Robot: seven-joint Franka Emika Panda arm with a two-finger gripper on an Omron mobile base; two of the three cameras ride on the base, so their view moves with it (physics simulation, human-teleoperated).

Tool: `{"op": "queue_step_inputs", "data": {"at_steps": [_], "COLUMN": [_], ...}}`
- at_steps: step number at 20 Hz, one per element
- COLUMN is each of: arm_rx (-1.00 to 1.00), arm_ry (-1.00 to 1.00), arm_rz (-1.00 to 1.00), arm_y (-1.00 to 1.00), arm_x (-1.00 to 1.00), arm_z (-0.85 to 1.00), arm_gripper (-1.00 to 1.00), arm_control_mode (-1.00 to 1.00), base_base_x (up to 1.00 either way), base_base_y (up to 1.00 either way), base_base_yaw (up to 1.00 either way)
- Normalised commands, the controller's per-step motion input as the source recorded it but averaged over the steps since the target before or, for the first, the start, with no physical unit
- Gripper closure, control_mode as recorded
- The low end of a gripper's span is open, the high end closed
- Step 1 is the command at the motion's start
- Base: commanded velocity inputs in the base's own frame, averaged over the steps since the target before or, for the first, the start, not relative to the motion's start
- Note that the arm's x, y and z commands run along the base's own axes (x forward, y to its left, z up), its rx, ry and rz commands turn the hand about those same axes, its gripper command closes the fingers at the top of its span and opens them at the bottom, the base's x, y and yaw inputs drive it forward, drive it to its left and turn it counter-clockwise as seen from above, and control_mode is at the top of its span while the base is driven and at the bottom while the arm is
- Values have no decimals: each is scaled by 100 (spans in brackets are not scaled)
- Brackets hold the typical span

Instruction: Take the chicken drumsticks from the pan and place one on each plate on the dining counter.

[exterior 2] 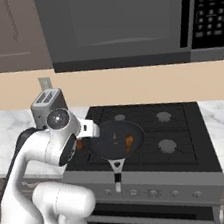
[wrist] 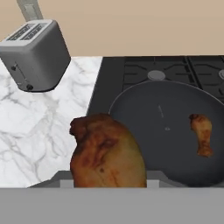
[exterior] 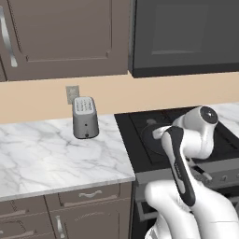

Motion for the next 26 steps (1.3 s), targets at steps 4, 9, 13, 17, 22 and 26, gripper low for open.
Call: {"op": "queue_step_inputs", "data": {"at_steps": [4, 9, 13, 17, 22, 26], "arm_rx": [-2, -1, 0, 1, 0, 0], "arm_ry": [0, 0, 0, -1, 0, 0], "arm_rz": [0, 0, 0, 7, 0, 0], "arm_y": [21, 1, 0, 0, 0, 0], "arm_x": [-49, -5, -2, -31, 0, 0], "arm_z": [23, 0, 0, 0, 0, 0], "arm_gripper": [100, 100, 100, 100, 100, 100], "arm_control_mode": [-100, -100, -100, 100, 100, 100], "base_base_x": [0, 0, 0, -42, -74, -33], "base_base_y": [0, 0, 0, 0, 0, 0], "base_base_yaw": [0, 0, 0, 11, 56, 100]}}
